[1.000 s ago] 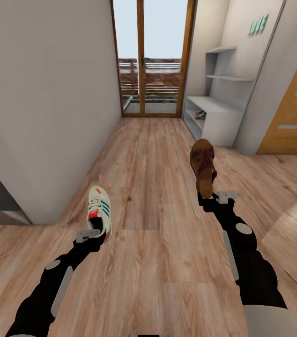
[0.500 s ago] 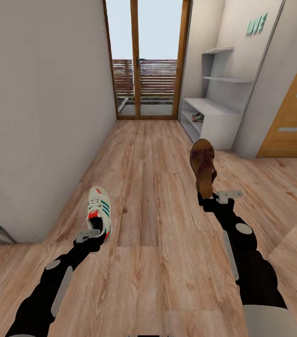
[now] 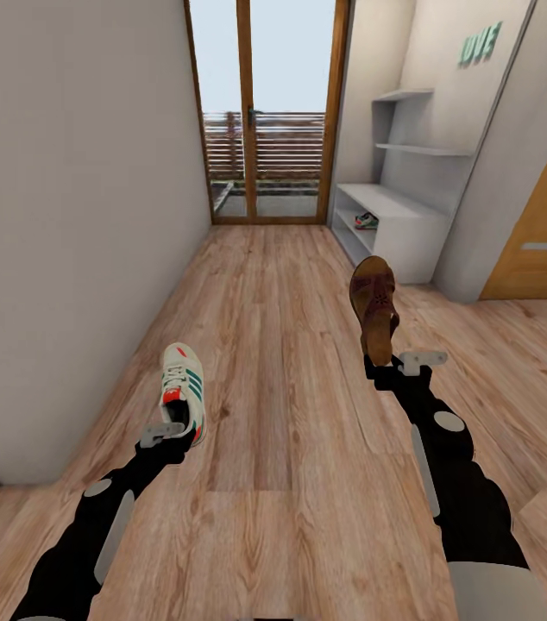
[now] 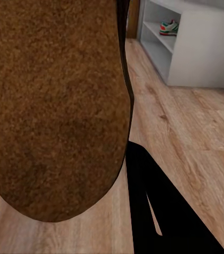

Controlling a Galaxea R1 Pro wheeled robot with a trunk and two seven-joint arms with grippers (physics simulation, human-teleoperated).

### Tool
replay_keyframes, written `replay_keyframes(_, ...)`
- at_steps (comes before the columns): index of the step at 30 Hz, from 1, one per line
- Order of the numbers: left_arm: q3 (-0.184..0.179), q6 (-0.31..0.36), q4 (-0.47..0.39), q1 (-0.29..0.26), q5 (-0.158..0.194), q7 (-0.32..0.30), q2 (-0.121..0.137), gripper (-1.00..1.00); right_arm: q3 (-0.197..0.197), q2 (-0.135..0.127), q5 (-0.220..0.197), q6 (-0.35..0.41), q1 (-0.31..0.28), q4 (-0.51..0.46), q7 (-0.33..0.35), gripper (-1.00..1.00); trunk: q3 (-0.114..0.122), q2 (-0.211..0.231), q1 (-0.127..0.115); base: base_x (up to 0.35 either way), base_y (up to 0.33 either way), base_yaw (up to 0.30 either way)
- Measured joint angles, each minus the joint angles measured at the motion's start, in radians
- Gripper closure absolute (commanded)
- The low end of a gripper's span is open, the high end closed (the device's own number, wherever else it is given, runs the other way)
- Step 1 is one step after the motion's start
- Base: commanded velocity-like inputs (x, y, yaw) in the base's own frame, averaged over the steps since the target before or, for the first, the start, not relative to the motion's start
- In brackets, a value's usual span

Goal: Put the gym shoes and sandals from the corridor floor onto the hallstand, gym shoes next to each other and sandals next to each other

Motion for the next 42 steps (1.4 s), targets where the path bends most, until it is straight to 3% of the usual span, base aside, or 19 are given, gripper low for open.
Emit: replay_keyframes(42,-0.001,0.002,-0.002,0.0,0.007,-0.005,0.0,1.0,-0.001,-0.001,0.0,0.008,0.0,0.0,0.0,1.0,0.006,0.0,0.0,0.347,0.0,0.0)
